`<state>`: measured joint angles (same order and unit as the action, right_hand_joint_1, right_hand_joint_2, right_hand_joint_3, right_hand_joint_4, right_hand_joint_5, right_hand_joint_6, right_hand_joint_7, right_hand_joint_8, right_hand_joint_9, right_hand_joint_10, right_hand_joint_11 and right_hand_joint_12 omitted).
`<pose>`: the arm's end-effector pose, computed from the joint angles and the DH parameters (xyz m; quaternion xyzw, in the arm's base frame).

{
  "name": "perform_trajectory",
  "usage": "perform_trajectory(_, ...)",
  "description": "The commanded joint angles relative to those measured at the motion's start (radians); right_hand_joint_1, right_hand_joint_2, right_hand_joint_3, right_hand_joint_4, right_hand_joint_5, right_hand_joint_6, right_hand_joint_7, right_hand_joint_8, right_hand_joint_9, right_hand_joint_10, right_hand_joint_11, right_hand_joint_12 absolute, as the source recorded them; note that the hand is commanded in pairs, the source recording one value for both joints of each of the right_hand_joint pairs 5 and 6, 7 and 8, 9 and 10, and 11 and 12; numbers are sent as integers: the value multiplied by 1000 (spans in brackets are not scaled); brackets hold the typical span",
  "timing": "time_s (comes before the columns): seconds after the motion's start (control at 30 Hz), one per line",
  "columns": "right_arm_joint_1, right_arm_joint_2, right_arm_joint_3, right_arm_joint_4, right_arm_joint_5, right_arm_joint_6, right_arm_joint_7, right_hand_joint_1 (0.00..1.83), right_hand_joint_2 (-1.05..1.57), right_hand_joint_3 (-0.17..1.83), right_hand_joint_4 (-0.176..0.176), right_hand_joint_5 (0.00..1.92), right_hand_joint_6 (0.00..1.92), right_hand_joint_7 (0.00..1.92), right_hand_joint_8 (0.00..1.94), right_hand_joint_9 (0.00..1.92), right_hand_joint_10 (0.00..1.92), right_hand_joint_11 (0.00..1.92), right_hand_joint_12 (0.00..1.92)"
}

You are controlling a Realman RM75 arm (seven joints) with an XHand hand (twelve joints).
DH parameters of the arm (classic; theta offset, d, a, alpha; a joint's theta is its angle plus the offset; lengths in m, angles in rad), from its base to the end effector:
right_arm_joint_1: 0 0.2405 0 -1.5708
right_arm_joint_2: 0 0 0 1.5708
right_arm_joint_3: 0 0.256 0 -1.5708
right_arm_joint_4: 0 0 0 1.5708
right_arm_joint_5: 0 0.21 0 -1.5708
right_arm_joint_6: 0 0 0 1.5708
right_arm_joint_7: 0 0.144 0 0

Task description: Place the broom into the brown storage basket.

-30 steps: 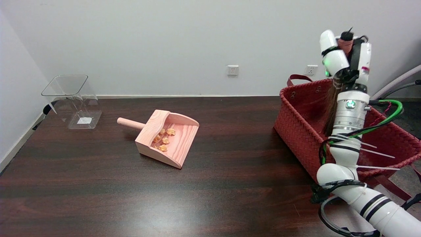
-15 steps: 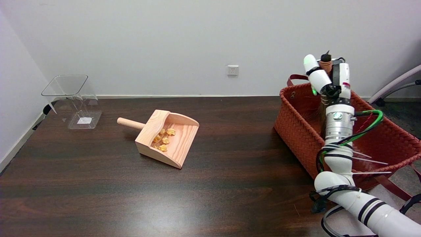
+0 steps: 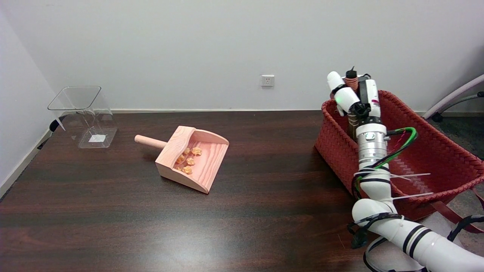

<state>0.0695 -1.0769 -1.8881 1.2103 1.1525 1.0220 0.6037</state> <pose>-0.2425 -0.3228 0.4032 0.5223 -0.1350 0.5796 0.6107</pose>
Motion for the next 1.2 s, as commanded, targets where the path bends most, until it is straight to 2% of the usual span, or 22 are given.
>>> perform_trajectory(0.03, 19, -7, -52, 8, 8, -73, 28, 768, 1571, 162, 0, 1920, 1920, 1768, 1768, 1920, 1920, 1920, 1920)
perform_trajectory(0.3, 14, -9, -50, -1, 17, -82, 31, 781, 1571, 179, 0, 1846, 1846, 1718, 1718, 1846, 1846, 1846, 1846)
perform_trajectory(0.4, 16, -9, -49, 2, 17, -84, 28, 783, 1571, 191, 0, 1617, 1617, 1670, 1670, 1617, 1617, 1617, 1617)
perform_trajectory(0.47, 18, -9, -49, 2, 17, -84, 27, 795, 1509, 251, 0, 1305, 1305, 1612, 1612, 1305, 1305, 1305, 1305)
perform_trajectory(0.63, 22, -9, -44, 6, 17, -85, 24, 836, 1438, 424, 0, 1113, 1113, 1529, 1529, 1113, 1113, 1113, 1113)
perform_trajectory(0.7, 21, -9, -40, 10, 17, -85, 24, 870, 1365, 498, 0, 964, 964, 1439, 1439, 964, 964, 964, 964)
perform_trajectory(0.83, 21, -9, -38, 13, 17, -85, 23, 909, 1307, 528, 0, 830, 830, 1328, 1328, 830, 830, 830, 830)
perform_trajectory(1.03, 6, -9, -7, 43, 15, -149, 21, 1000, 1155, 535, 0, 509, 509, 1038, 1038, 509, 509, 509, 509)
perform_trajectory(1.2, -13, -8, 19, 72, 8, -209, 20, 1064, 1031, 566, 0, 355, 355, 753, 753, 355, 355, 355, 355)
